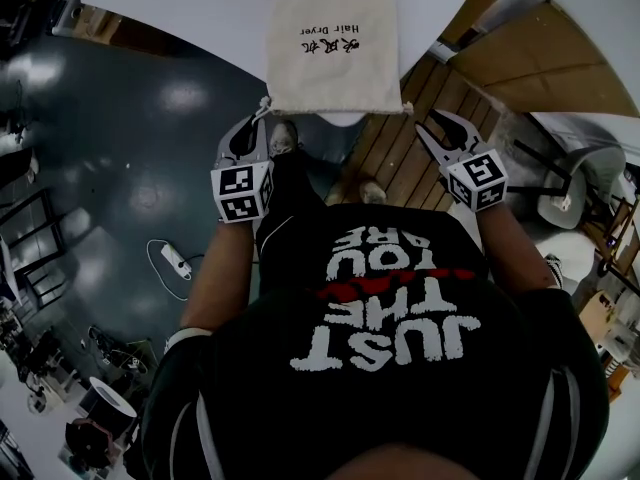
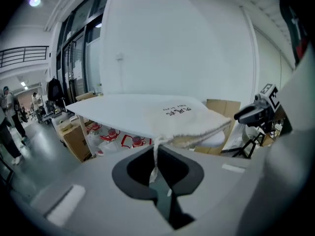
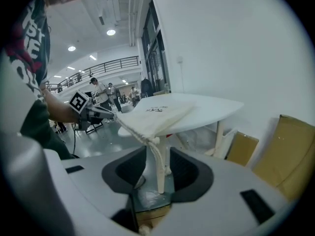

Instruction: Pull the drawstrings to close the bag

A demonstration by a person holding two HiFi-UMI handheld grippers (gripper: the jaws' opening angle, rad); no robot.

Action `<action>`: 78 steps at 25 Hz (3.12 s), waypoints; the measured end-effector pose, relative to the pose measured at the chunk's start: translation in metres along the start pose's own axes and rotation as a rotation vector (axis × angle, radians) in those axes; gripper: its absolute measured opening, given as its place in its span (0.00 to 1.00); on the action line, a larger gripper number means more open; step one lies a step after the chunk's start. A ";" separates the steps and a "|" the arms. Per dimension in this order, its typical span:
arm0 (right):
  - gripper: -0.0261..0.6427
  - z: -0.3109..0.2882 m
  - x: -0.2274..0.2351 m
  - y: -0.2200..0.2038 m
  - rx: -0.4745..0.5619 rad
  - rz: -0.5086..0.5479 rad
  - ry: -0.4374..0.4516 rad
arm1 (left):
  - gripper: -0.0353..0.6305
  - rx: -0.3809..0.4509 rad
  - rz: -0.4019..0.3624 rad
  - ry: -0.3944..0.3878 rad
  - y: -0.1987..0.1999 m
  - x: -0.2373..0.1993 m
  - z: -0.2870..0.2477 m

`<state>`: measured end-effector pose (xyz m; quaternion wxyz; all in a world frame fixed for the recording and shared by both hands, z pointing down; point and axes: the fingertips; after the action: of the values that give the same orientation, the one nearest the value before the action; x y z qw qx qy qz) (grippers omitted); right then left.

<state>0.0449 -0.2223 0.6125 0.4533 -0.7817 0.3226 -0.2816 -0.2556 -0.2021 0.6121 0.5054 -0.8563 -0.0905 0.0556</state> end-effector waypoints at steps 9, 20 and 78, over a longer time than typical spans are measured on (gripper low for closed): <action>0.28 -0.022 -0.005 -0.018 -0.047 0.002 -0.007 | 0.08 -0.044 -0.050 0.000 0.000 0.006 -0.015; 0.11 -0.051 0.016 -0.018 -0.069 0.249 -0.118 | 0.08 -0.069 -0.073 0.011 -0.006 0.000 -0.015; 0.06 0.121 0.047 0.537 0.461 0.659 -0.417 | 0.08 0.613 -0.380 0.265 0.496 -0.081 0.139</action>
<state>0.0296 -0.3988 0.0897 0.7364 -0.5560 0.3847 -0.0233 -0.3113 -0.3345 0.1112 0.7467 -0.6331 -0.1607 -0.1256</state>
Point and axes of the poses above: the fingertips, and each gripper's own axes: z backward along the fingers, x to its right, y out of its top, and after that the axes turned 7 degrees about x, right-handed
